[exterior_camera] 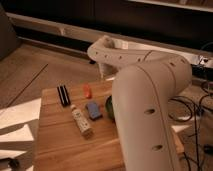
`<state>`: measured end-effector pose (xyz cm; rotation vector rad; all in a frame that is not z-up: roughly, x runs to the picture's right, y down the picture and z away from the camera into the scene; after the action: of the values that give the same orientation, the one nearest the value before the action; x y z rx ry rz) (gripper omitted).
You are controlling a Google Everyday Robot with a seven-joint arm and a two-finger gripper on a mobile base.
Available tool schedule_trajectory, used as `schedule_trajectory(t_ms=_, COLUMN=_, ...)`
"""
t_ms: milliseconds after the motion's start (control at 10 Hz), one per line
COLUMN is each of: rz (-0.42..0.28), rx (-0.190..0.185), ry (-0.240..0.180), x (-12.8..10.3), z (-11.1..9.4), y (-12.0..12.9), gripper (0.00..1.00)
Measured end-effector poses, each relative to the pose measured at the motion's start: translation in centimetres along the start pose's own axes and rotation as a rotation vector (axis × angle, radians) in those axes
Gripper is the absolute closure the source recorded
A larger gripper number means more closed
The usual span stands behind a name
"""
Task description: Place the ceramic cup in the ceramic bowl
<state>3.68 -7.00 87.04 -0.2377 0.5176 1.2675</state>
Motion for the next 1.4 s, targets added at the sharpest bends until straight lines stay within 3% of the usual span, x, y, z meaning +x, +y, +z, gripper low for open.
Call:
schedule_trajectory(t_ms=200, rz=-0.041, rx=-0.013, ry=-0.036, x=-2.2, z=0.4, y=0.1, gripper=0.35)
schedule_trajectory(t_ms=300, rz=-0.03, rx=-0.054, ry=-0.075, x=-3.3, z=0.7, y=-1.3, gripper=0.35)
schedule_trajectory(t_ms=600, rz=-0.024, rx=-0.078, ry=-0.096, x=-3.8, z=0.8, y=-1.6, gripper=0.35)
schedule_trajectory(t_ms=800, rz=-0.023, rx=-0.073, ry=-0.091, x=-3.6, z=0.9, y=-1.8, gripper=0.35)
schedule_trajectory(t_ms=1100, rz=0.025, rx=-0.041, ry=-0.018, x=-2.1, z=4.2, y=-2.8, gripper=0.35)
schedule_trajectory(t_ms=1400, rz=0.028, rx=-0.012, ry=0.029, x=-2.3, z=6.5, y=-2.9, gripper=0.35)
